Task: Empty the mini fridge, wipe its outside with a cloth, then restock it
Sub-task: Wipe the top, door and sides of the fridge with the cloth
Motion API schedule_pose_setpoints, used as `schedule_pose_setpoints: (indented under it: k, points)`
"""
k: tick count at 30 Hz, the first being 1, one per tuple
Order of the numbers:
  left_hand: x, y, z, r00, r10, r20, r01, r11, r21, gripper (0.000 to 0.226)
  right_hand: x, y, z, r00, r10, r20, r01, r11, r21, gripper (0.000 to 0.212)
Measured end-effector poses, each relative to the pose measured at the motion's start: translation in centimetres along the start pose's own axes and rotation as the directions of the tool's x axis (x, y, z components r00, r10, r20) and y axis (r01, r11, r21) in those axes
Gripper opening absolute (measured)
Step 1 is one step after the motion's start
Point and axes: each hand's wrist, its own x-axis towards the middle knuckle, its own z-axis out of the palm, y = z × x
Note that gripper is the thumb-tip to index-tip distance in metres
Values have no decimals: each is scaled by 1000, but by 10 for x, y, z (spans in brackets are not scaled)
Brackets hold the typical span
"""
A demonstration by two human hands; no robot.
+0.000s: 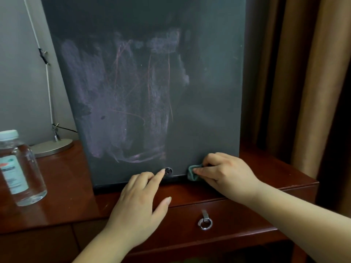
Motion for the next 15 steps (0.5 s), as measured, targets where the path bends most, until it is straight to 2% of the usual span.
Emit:
schedule_pose_setpoints:
  k: [5,10,12,14,15]
  points:
    - [-12,-27,-14,999,-47,-11,47,997,54,67,45,-42,29,994,-83,-75,82,996,-17,16]
    - [-25,-62,-29,996,-68,-65,76,989,130,57,87,-57,28,972,-205,-116,192,975,-109,15]
    - [-27,-70,-30,991,-83,-108,96,988,119,54,108,-58,21,964,-150,-220,118,981,-151,15]
    - [-28,-73,-28,983,-98,-158,110,991,72,51,124,-64,19,942,-31,-334,-9,993,-117,15]
    - [-27,-73,-28,978,-102,-183,112,993,47,49,126,-69,23,937,-25,-349,-12,995,-102,16]
